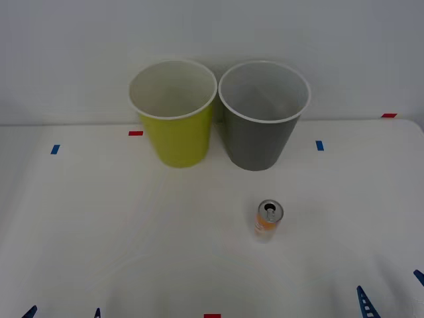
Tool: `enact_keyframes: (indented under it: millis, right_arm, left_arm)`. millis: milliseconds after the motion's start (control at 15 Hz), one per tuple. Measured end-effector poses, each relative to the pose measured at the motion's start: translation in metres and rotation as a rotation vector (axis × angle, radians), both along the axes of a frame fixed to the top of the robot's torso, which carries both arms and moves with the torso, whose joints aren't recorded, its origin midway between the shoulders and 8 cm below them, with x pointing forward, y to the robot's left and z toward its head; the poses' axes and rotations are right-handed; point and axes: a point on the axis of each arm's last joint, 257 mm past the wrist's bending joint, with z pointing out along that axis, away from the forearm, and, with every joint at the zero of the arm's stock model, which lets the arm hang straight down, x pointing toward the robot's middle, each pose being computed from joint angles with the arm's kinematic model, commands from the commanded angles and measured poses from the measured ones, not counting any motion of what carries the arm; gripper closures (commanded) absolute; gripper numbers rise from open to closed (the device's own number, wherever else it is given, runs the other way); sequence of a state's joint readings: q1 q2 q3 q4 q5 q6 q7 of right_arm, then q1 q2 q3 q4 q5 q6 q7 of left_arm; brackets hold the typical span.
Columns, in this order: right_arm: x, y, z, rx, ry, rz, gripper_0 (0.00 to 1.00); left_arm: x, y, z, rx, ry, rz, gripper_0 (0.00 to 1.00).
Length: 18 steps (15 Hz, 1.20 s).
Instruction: Put cans in the gray bin and PET bottles in the light green bin.
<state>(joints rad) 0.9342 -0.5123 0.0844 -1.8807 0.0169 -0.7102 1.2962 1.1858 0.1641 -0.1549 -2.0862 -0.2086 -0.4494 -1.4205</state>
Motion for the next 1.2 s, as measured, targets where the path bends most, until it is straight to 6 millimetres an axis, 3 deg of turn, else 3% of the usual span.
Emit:
enact_keyframes:
  millis: [1200]
  right_arm:
    - [0.0000, 0.0000, 0.0000, 0.000, 0.000, 0.000, 0.00]
  left_arm:
    - [0.0000, 0.0000, 0.0000, 0.000, 0.000, 0.000, 0.00]
